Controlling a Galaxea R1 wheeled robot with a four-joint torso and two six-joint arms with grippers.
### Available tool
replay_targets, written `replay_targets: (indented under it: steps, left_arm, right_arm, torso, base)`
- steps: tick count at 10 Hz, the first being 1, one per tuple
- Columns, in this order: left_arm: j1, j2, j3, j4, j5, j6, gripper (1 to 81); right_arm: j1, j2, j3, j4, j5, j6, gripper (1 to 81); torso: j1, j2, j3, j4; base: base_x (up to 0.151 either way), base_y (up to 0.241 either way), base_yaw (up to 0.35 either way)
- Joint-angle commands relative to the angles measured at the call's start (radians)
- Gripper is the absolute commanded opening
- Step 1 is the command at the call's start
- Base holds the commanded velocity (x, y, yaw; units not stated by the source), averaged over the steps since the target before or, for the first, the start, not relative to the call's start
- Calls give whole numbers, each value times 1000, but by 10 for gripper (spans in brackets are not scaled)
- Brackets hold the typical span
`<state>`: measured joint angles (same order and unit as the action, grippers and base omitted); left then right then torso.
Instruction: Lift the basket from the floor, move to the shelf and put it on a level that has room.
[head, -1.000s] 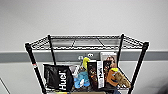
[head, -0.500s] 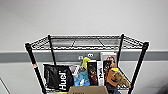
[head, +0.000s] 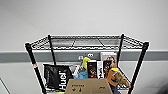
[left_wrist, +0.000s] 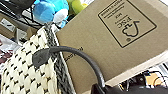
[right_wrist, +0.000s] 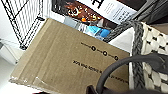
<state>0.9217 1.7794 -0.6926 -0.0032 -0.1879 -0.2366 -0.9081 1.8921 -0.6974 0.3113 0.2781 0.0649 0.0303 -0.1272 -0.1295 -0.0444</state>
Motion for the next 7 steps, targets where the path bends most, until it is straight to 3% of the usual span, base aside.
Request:
replay_targets:
  steps: [1,3,7]
  left_arm:
    - [-148,-76,134,23,-28,-1,10]
    - [-183,-101,160,23,-27,-23,10]
    - [-290,-144,212,22,-13,-107,10]
  right_arm:
    - [149,-66,132,-49,-36,-4,10]
    - [197,-101,171,-47,-34,0,10]
    - [303,-131,222,31,-42,-2,10]
  torso:
    - [0,0,0,0]
    - [0,0,0,0]
    - [0,0,0,0]
  base:
    - [0,0,0]
    - [0,0,0]
    - [0,0,0]
